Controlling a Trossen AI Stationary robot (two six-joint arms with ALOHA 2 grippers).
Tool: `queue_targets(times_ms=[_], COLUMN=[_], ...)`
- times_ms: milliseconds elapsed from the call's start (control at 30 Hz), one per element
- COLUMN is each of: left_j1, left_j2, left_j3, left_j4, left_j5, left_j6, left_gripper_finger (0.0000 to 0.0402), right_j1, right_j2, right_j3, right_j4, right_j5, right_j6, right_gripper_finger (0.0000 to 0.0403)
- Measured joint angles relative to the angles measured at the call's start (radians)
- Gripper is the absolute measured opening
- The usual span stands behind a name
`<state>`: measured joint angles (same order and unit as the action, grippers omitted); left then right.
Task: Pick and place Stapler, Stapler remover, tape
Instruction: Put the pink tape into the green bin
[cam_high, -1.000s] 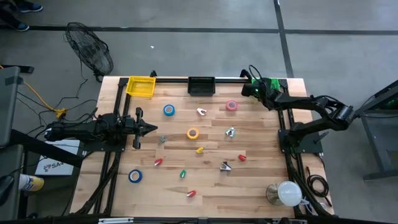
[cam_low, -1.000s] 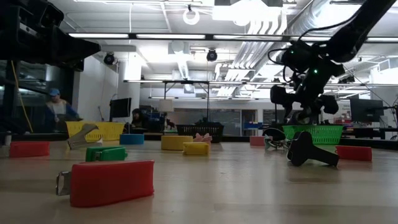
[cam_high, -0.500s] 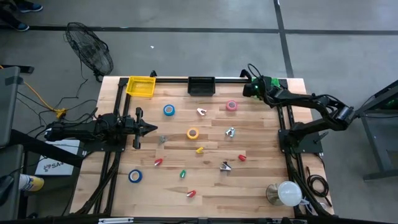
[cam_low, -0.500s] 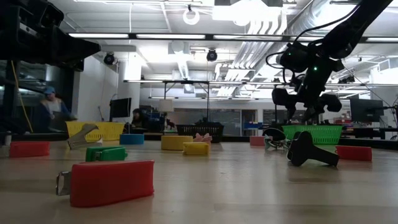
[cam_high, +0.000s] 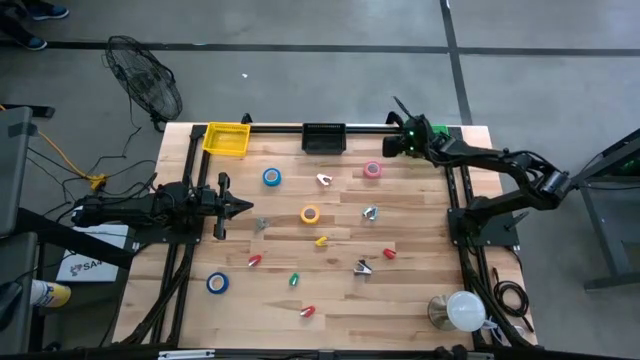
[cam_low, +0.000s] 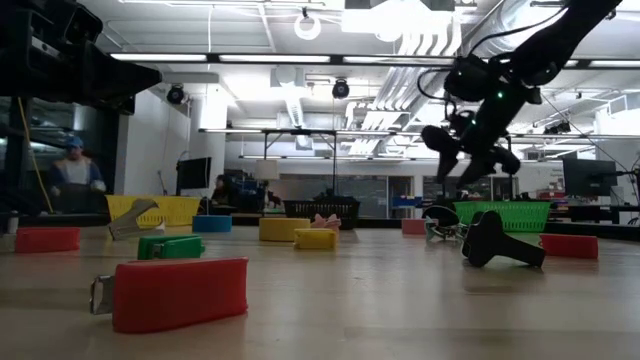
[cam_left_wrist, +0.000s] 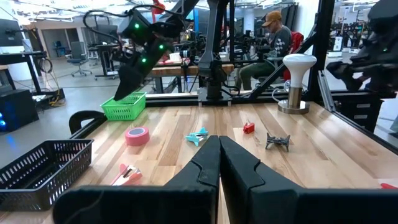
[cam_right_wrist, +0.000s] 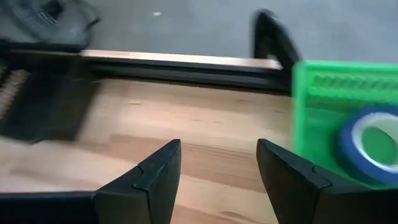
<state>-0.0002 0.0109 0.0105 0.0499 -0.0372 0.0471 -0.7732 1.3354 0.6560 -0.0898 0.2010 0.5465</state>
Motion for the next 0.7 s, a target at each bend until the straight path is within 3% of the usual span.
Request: queue_targets(times_ms=[233,400,700], left_j1=[0.0,0.0,0.0], left_j2=[0.0,0.0,0.0], left_j3=[0.0,0.0,0.0], left_j4=[0.0,0.0,0.0], left_j5=[0.0,0.0,0.0], left_j6=[0.0,0.0,0.0], left_gripper_finger=[0.0001,0.0001,0.0001], right_j1=[0.096,0.163,0.22], right_j2=[0.0,0.0,0.0], right_j3=[0.044,0.037,0.034], right_j4=[-0.003,-0.004,-0.083], right_j5=[-0.133,-0.141,-0.141], right_j6=[-0.192,-0.333,-0.359], right_gripper_finger=[0.0201,0.0201,0.0201])
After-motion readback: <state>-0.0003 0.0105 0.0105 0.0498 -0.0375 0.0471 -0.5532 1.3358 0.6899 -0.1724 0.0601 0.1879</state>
